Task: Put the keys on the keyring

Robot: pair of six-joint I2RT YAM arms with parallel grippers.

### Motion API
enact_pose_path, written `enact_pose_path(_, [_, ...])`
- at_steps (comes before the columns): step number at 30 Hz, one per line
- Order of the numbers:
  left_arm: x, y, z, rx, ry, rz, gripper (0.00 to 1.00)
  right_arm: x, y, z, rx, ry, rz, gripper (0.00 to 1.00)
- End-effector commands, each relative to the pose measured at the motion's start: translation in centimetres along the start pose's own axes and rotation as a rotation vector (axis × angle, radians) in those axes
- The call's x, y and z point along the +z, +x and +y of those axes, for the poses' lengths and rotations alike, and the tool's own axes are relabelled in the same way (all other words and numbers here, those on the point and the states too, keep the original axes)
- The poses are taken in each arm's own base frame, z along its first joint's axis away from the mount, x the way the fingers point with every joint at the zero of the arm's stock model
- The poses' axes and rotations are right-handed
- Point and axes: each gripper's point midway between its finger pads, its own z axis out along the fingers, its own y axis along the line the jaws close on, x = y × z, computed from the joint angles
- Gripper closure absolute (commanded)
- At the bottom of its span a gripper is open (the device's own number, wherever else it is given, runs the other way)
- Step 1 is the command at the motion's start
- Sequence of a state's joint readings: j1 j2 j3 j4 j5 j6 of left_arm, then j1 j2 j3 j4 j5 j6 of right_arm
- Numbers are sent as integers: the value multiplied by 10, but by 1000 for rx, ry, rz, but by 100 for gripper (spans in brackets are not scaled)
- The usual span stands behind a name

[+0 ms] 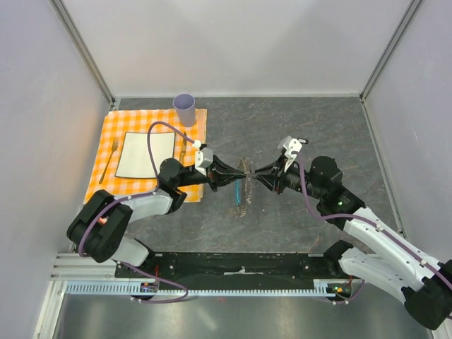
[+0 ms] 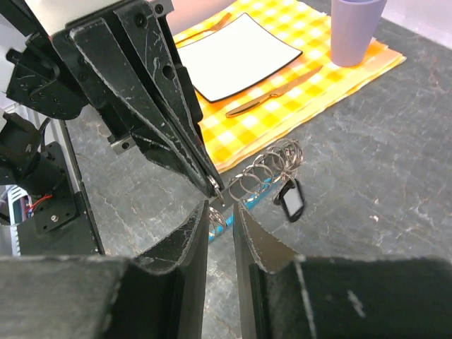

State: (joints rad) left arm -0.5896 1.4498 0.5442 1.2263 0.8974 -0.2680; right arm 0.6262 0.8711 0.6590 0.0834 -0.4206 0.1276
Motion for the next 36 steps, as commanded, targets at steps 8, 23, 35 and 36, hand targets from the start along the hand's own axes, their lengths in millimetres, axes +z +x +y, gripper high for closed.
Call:
enact_pose_path(8, [4,-55,-12,142,42,-134,98,9,-22,-2,-97,-17,-42,76])
enact_pose_path(23, [4,-59,-15,134,50,-141,98,8,-26,19,-110,-133,-52,78])
enact_pose_path(35, [5,-63,-23,117,91,-147,98,11,-31,21,-97,-150,-97,78])
enact_pose_path(36, [4,-63,-23,115,92,-149,98,12,-30,22,-92,-161,-92,78])
